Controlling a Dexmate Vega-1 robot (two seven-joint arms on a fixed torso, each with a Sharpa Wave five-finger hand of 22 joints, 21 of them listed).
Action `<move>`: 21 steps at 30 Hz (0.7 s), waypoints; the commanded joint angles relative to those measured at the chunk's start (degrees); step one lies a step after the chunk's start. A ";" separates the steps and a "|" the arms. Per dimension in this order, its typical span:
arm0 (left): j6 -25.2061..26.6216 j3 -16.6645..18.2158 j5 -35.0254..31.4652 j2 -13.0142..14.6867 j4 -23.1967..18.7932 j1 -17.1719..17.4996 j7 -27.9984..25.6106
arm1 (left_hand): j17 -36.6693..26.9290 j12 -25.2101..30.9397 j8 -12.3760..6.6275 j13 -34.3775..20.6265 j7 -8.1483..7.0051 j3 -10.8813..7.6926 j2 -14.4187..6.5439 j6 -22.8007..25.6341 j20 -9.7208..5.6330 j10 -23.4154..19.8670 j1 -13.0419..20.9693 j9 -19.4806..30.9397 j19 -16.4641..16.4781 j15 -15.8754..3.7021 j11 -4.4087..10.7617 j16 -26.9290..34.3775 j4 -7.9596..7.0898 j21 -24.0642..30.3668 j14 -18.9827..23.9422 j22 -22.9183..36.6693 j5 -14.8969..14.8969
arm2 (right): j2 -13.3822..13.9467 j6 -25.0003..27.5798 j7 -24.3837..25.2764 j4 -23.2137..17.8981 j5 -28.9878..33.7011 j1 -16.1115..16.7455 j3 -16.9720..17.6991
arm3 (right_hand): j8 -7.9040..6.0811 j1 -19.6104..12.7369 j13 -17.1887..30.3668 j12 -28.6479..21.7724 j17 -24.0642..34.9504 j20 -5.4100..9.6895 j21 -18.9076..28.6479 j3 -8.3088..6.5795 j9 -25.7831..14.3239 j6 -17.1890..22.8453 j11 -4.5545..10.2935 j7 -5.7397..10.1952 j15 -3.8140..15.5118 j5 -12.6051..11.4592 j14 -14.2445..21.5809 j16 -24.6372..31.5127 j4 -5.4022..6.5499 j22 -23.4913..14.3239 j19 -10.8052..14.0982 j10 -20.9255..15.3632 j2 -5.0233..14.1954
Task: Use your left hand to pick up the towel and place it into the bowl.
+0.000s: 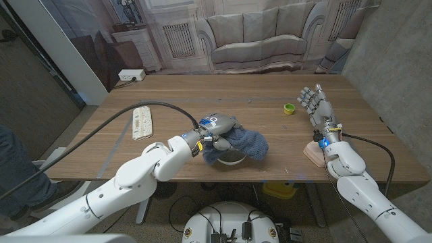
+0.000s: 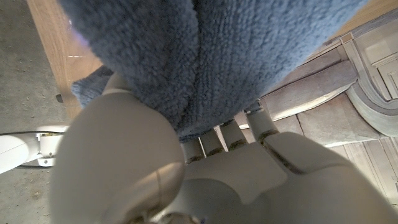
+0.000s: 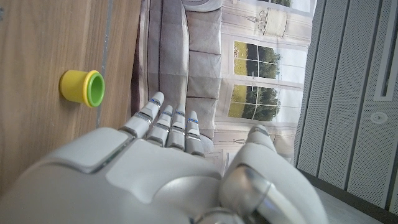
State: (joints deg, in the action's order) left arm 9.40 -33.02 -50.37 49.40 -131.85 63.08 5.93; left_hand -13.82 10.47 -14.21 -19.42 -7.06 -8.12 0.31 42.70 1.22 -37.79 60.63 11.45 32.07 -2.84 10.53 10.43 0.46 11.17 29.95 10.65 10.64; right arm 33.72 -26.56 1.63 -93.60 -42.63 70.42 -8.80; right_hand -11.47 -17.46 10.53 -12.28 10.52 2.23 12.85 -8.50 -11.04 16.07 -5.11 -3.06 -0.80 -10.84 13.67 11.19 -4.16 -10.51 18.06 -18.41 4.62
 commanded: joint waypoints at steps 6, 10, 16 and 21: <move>0.33 -0.18 -1.43 0.22 -1.06 -0.03 2.14 | 0.34 0.02 1.38 0.58 -0.24 1.94 1.74 -2.63 0.65 2.63 -2.60 0.00 -2.34 -5.03 0.15 0.29 -0.69 -0.36 -2.75 -0.08 1.15 | -0.10 -1.10 -0.20 -0.37 -0.15 1.23 0.36 | 0.04 -0.10 0.26 -0.01 0.18 0.66 -0.16 -0.04 -0.12 0.56 0.03 -0.02 -0.25 0.19 0.15 -0.35 -0.27 -0.31 0.68 -0.24 0.22; 0.72 -0.20 -2.28 0.35 -1.58 0.10 2.88 | 0.47 0.03 2.16 0.93 -0.56 2.78 2.17 -4.64 1.09 4.18 -3.98 0.05 -3.80 -4.55 -0.33 0.21 -1.31 -0.45 -4.41 -0.08 1.53 | -0.02 -1.15 -0.12 -0.52 0.01 1.43 0.40 | 0.02 -0.10 0.26 -0.02 0.18 0.67 -0.19 -0.03 -0.12 0.60 0.05 -0.03 -0.22 0.19 0.19 -0.33 -0.28 -0.31 0.69 -0.26 0.22; 1.81 -0.33 -4.13 0.38 -2.81 -0.08 5.37 | 0.71 -0.12 2.97 1.46 -0.96 4.08 3.06 -7.64 2.38 7.80 -5.60 0.13 -6.60 -4.04 -0.64 0.12 -1.96 -0.59 -7.41 -0.08 2.34 | -0.06 -1.33 -0.19 -0.57 -0.02 1.54 0.47 | 0.03 -0.11 0.26 -0.03 0.18 0.66 -0.23 -0.03 -0.12 0.60 0.08 0.00 -0.22 0.19 0.20 -0.33 -0.31 -0.31 0.68 -0.30 0.23; 2.88 -0.50 -6.18 0.26 -3.65 -0.30 7.80 | 0.90 -0.11 3.58 1.86 -1.21 5.28 3.81 -11.36 3.48 11.37 -6.95 0.19 -10.11 -3.04 -0.84 -0.01 -2.53 -0.82 -10.70 -0.07 3.33 | -0.10 -1.29 -0.26 -0.59 -0.10 1.52 0.43 | 0.03 -0.11 0.27 -0.05 0.18 0.64 -0.26 -0.03 -0.12 0.60 -0.06 -0.02 -0.26 0.19 0.20 -0.34 -0.33 -0.31 0.70 -0.35 0.26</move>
State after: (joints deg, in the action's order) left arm 10.46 -33.22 -53.31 49.63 -133.40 63.01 9.75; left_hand -12.85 10.47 -10.94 -17.55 -8.27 -3.51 3.89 32.81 4.30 -27.70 54.19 11.47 23.23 -2.45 9.82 10.43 -1.93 10.76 20.36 10.39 13.37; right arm 33.65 -27.58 1.48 -94.02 -42.71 71.70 -8.44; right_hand -11.47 -17.46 10.53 -12.28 10.52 2.54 12.85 -8.50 -11.04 16.07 -5.11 -3.06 -0.80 -10.84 13.66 11.19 -4.15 -10.51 18.37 -18.40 4.62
